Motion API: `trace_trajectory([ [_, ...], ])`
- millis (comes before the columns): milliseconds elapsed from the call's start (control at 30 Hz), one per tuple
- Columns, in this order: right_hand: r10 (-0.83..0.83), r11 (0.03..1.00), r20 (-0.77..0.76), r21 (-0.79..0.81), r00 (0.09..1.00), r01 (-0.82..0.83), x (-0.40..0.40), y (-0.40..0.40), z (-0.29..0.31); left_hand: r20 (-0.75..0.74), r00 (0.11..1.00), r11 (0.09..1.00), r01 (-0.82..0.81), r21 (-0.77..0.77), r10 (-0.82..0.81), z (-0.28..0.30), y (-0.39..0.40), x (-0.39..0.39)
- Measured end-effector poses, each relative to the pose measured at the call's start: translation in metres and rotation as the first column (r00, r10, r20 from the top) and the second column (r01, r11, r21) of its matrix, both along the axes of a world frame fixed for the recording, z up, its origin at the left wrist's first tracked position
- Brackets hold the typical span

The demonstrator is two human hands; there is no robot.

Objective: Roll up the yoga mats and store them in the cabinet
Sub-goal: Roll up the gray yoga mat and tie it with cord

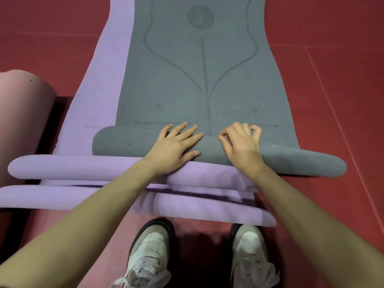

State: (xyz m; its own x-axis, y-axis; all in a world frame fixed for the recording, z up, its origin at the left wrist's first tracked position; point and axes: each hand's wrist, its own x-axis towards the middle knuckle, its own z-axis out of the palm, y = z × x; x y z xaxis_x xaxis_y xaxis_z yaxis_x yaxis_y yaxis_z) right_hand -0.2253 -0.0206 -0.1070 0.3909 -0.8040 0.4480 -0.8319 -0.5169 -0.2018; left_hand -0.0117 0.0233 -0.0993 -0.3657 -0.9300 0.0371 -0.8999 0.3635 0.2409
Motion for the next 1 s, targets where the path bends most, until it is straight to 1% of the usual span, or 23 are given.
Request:
trace_trajectory([
  [100, 0.054, 0.998, -0.048, 0.028, 0.997, -0.053, -0.006, 0.009, -0.009, 0.093, 0.995, 0.994, 0.018, 0.107, -0.028, -0.007, -0.018, 0.005],
  [133, 0.061, 0.997, -0.06, 0.046, 0.996, -0.059, -0.008, 0.014, -0.012, 0.109, 0.993, 0.995, 0.039, 0.091, -0.048, -0.01, -0.021, 0.007],
  [200, 0.038, 0.997, -0.062, 0.072, 0.997, -0.033, -0.011, 0.024, -0.018, 0.142, 0.985, 0.995, 0.099, -0.027, -0.094, -0.013, -0.024, 0.008],
  [267, 0.013, 0.994, -0.082, 0.112, 0.997, -0.004, -0.014, 0.036, -0.025, 0.169, 0.98, 0.966, 0.136, -0.218, -0.1, -0.025, -0.02, 0.006],
  [300, 0.01, 0.988, -0.087, 0.156, 0.996, 0.004, -0.016, 0.041, -0.028, 0.17, 0.981, 0.949, 0.137, -0.283, -0.091, -0.031, -0.016, 0.002],
  [367, 0.023, 0.969, -0.072, 0.247, 0.997, -0.004, -0.02, 0.05, -0.032, 0.122, 0.991, 0.939, 0.1, -0.328, -0.063, -0.037, -0.005, -0.003],
  [433, 0.042, 0.96, -0.074, 0.281, 0.996, -0.02, -0.024, 0.058, -0.036, 0.098, 0.995, 0.937, 0.067, -0.342, -0.035, -0.046, 0.011, -0.004],
  [533, -0.001, 0.959, -0.131, 0.28, 0.991, 0.038, -0.028, 0.067, -0.044, 0.162, 0.986, 0.948, 0.016, -0.318, 0.038, -0.064, 0.038, -0.002],
  [633, -0.045, 0.954, -0.147, 0.287, 0.988, 0.086, -0.029, 0.08, -0.055, 0.128, 0.977, 0.938, -0.122, -0.324, 0.171, -0.075, 0.062, -0.007],
  [700, -0.066, 0.959, -0.162, 0.261, 0.985, 0.107, -0.029, 0.088, -0.062, 0.098, 0.972, 0.933, -0.174, -0.315, 0.214, -0.082, 0.072, -0.01],
  [833, -0.125, 0.962, -0.204, 0.216, 0.971, 0.169, -0.031, 0.092, -0.064, 0.041, 0.968, 0.929, -0.224, -0.294, 0.247, -0.089, 0.083, -0.007],
  [1000, -0.137, 0.963, -0.247, 0.194, 0.959, 0.187, -0.052, 0.082, -0.069, 0.023, 0.979, 0.943, -0.191, -0.272, 0.205, -0.09, 0.073, -0.001],
])
